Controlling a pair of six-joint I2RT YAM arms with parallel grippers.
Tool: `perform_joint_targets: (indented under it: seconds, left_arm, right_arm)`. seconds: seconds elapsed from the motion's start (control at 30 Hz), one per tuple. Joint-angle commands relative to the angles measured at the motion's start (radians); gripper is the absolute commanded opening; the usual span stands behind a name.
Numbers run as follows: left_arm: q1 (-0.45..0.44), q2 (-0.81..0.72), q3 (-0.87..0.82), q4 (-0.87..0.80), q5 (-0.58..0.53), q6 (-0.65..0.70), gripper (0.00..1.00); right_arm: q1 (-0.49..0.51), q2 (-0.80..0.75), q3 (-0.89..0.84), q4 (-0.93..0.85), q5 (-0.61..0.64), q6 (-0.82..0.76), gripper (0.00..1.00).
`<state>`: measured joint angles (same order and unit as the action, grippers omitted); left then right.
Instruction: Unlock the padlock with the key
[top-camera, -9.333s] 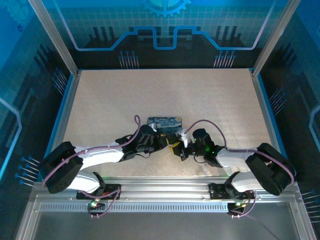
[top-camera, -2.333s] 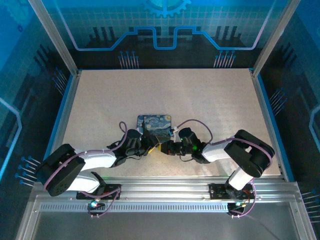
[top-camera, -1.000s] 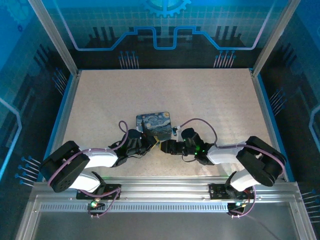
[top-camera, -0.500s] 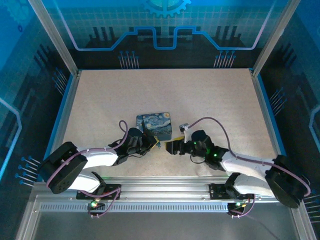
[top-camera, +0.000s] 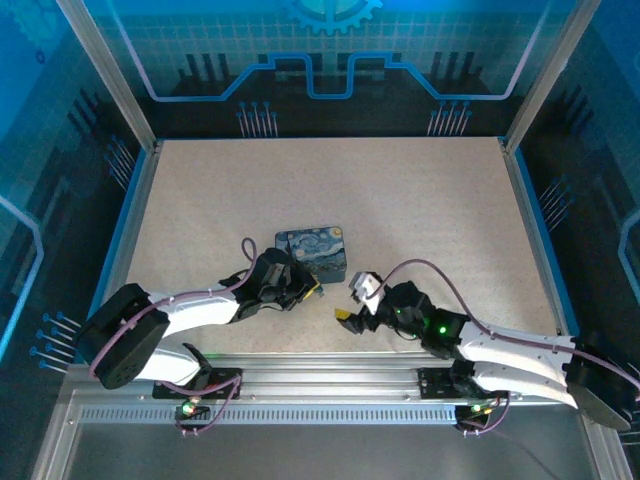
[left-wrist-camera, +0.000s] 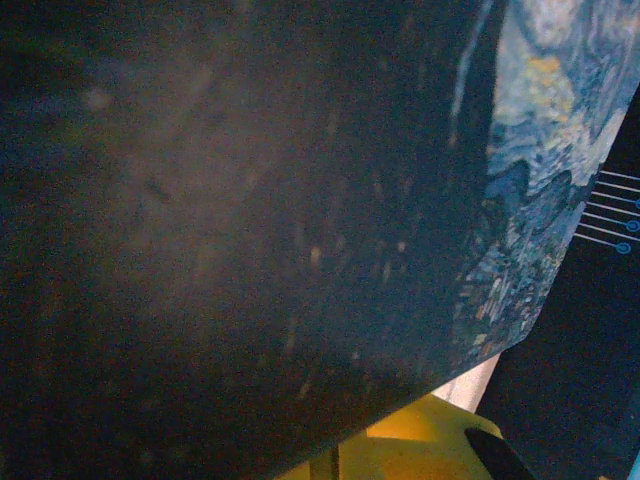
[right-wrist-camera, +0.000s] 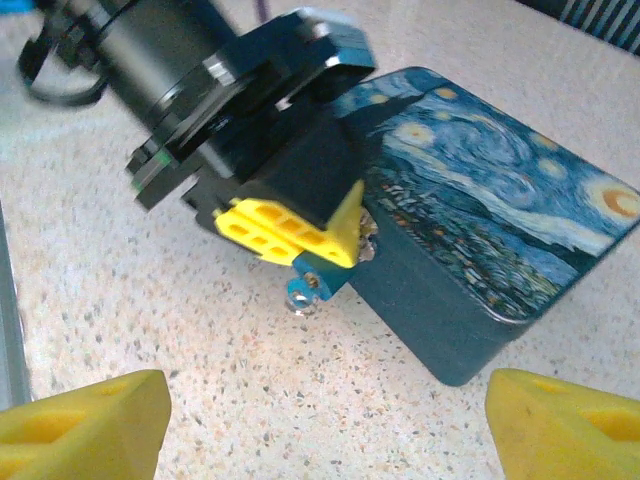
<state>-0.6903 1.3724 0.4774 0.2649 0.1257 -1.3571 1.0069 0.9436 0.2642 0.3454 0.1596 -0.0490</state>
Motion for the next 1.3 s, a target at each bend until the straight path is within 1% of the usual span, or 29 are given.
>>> perform_joint_targets:
  seconds: [0.0,0.13,0.3,0.43,0.6,0.7,0.8,0.83,1.0,1.27]
  left_arm:
    - [-0.006,-0.030,0.032,-0.060,0.036,-0.033,0.00]
    - [-0.007,-0.039,0.041,-0.079,0.029,-0.030,0.00]
    - [-0.007,-0.045,0.040,-0.073,0.031,-0.037,0.00]
    - [-0.006,-0.053,0.042,-0.073,0.027,-0.038,0.00]
    - [-0.007,-0.062,0.040,-0.075,0.025,-0.040,0.00]
    - [-0.008,-0.067,0.038,-0.075,0.020,-0.045,0.00]
    - [-0.006,-0.073,0.035,-0.075,0.016,-0.049,0.00]
    - [-0.006,-0.074,0.034,-0.074,0.015,-0.051,0.00]
    - [-0.007,-0.075,0.032,-0.070,0.017,-0.054,0.00]
    - [-0.006,-0.070,0.031,-0.061,0.018,-0.060,0.00]
  right_arm:
    - [0.057,0.027,-0.016,0.053,0.090,-0.199,0.83]
    - [0.121,0.112,0.009,0.066,0.164,-0.302,0.83]
    - [0.161,0.243,0.071,0.087,0.229,-0.338,0.81]
    - [0.177,0.335,0.112,0.133,0.240,-0.338,0.69]
    - [0.178,0.416,0.135,0.200,0.254,-0.347,0.64]
    - [0.178,0.454,0.158,0.211,0.260,-0.358,0.58]
    - [0.177,0.491,0.175,0.231,0.267,-0.365,0.57]
    - [0.178,0.500,0.181,0.236,0.268,-0.366,0.55]
    - [0.178,0.534,0.200,0.251,0.271,-0.363,0.48]
    - [0.176,0.566,0.213,0.256,0.290,-0.359,0.34]
